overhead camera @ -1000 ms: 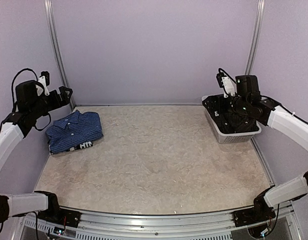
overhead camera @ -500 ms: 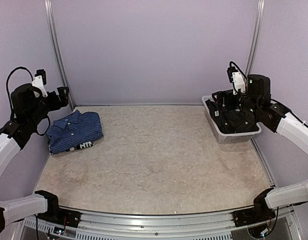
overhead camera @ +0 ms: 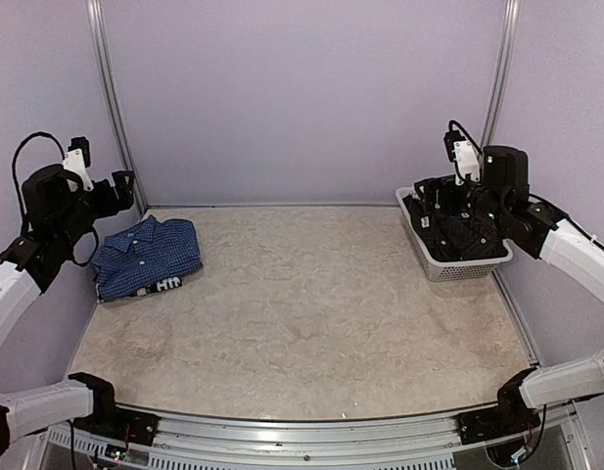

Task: Fold and stack the long sleeve shirts
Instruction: Reset both arms

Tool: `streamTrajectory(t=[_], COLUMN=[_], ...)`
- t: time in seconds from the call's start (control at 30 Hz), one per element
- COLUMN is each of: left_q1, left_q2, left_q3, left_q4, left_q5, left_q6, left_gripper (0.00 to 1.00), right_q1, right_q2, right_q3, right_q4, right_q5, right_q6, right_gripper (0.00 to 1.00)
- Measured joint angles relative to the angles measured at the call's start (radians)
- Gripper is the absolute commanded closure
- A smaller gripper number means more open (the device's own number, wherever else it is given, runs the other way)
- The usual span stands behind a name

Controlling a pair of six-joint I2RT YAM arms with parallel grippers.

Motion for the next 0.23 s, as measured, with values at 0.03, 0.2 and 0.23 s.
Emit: streamTrajectory(t=[0.03,0.2,0.23], left_q1=[0.000,0.000,0.000], left_q2=[0.000,0.007,0.008], left_q3=[0.000,0.000,0.000], left_q4=[0.000,0.000,0.000], left_q5=[0.000,0.000,0.000], left_q6=[0.000,0.001,0.001], left_gripper=[0.01,0.01,0.01], right_q1=[0.000,0.000,0.000], right_q2=[0.000,0.006,0.007], right_q3=[0.000,0.000,0.000], right_q4=[0.000,0.000,0.000], right_q5=[0.000,0.000,0.000], right_q6=[0.000,0.000,0.000], right_gripper=[0.01,0.01,0.01])
